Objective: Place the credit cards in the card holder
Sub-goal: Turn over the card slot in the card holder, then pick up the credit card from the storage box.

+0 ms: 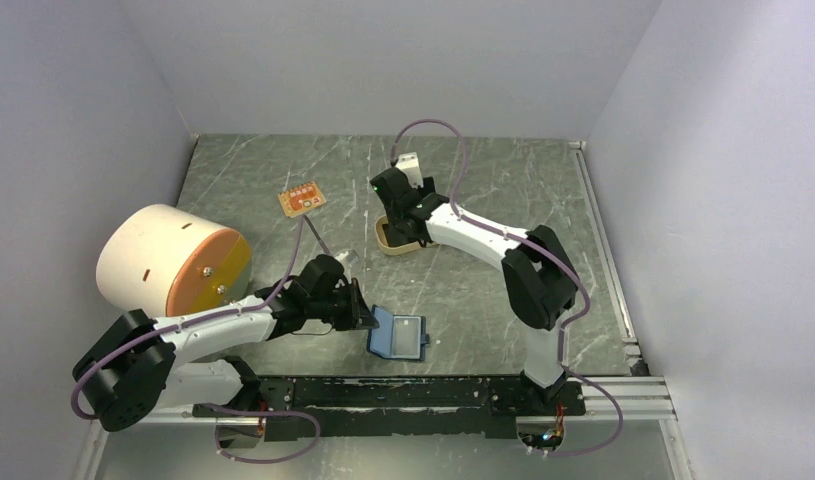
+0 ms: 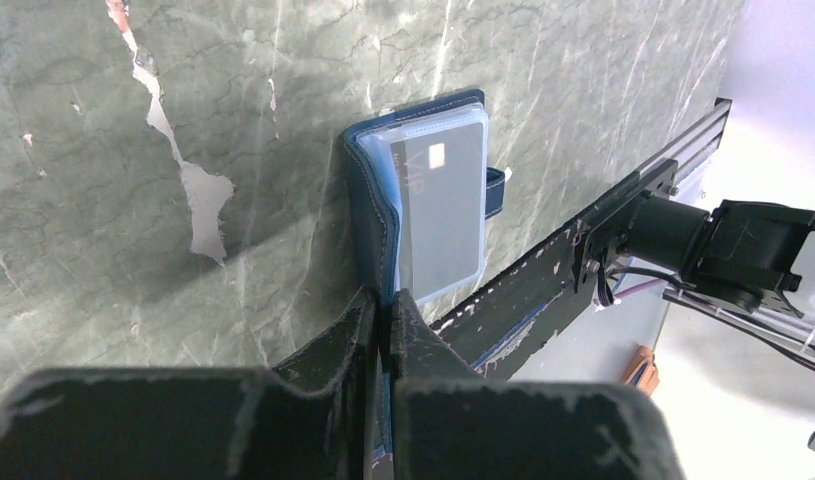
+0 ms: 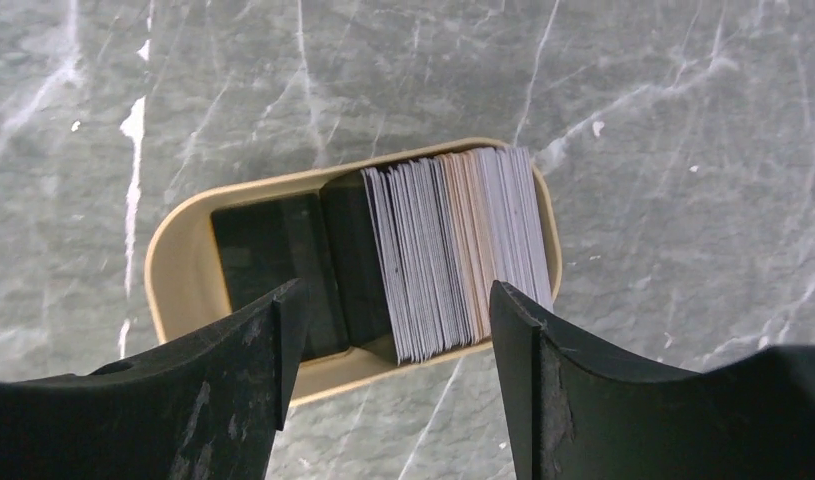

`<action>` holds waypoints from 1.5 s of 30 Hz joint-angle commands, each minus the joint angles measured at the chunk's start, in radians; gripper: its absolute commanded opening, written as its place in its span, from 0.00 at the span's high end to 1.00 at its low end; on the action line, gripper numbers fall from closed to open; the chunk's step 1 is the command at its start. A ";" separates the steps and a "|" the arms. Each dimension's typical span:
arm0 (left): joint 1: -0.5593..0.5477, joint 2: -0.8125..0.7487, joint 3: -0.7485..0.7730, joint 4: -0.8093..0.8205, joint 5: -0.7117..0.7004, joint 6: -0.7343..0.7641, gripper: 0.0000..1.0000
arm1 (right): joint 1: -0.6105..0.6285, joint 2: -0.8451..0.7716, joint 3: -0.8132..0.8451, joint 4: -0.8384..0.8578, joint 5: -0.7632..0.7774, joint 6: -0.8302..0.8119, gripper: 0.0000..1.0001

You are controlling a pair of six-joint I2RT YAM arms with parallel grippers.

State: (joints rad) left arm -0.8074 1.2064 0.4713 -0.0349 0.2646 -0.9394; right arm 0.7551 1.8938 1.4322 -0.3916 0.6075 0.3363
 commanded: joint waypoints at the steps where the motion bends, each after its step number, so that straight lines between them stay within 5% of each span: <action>1: 0.007 -0.031 -0.013 -0.011 -0.018 0.006 0.91 | -0.008 0.107 0.102 -0.071 0.112 -0.061 0.30; 14: 0.006 -0.055 -0.030 -0.007 -0.019 0.000 0.91 | -0.014 0.222 0.162 -0.100 0.164 -0.096 0.31; 23: 0.007 -0.045 -0.026 -0.004 -0.014 -0.002 0.91 | -0.017 0.194 0.145 -0.086 0.184 -0.107 0.50; 45: 0.006 -0.043 -0.033 0.006 -0.011 -0.009 0.91 | -0.019 0.162 0.149 -0.084 0.159 -0.116 0.70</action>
State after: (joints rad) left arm -0.8059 1.1652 0.4442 -0.0422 0.2642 -0.9432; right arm 0.7517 2.0930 1.5654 -0.4599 0.7292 0.2321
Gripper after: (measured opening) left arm 0.092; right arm 0.311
